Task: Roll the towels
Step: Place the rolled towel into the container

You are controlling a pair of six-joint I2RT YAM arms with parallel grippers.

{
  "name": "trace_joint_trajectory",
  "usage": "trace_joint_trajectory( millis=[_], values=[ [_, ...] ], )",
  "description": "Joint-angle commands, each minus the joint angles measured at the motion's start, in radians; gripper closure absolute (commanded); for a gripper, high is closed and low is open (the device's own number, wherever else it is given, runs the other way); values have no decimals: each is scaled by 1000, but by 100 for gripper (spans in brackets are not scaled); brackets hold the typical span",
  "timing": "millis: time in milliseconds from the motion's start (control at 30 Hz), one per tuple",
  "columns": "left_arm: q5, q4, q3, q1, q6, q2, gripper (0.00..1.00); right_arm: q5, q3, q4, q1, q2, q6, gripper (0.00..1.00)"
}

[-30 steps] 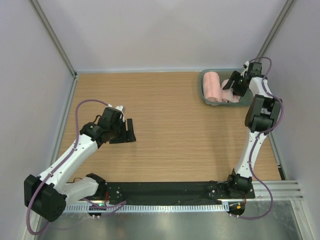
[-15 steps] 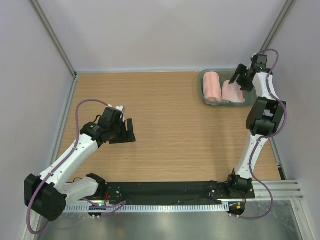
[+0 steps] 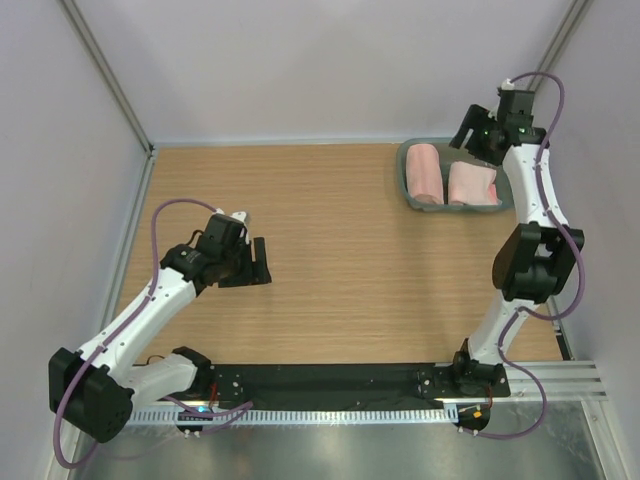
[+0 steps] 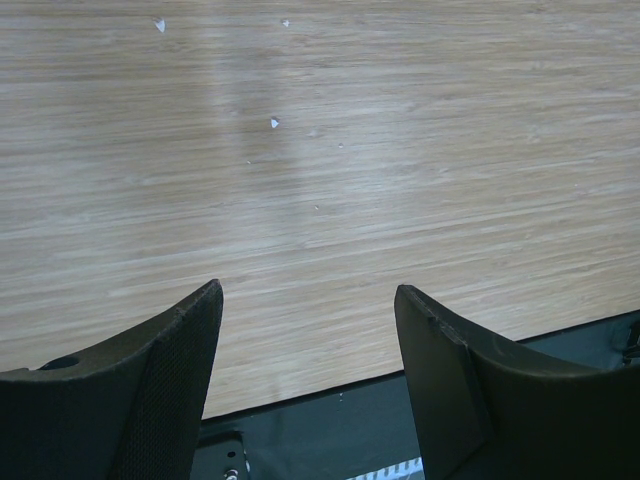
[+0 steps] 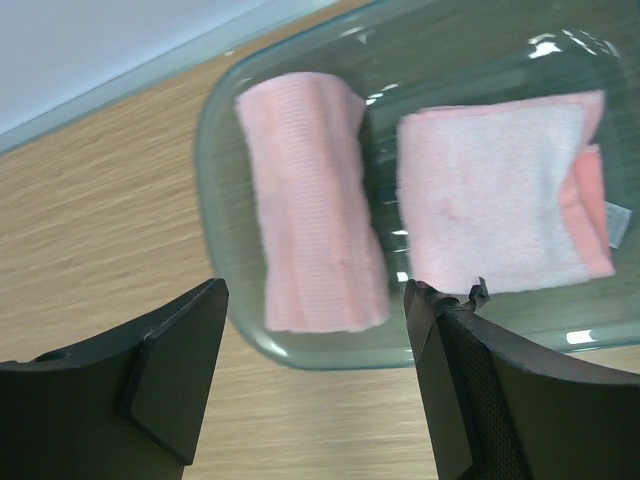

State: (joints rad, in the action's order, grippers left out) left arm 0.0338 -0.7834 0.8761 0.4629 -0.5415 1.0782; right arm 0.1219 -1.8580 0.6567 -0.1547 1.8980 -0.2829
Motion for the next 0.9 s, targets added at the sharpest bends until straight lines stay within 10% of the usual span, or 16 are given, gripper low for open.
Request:
trace_joint_trajectory(
  millis=[0, 867],
  values=[
    [-15, -1, 26, -6, 9, -8, 30, 7, 45, -49, 72, -117, 30, 22],
    [-172, -4, 21, -4, -6, -136, 30, -94, 529, -218, 452, -436, -7, 23]
  ],
)
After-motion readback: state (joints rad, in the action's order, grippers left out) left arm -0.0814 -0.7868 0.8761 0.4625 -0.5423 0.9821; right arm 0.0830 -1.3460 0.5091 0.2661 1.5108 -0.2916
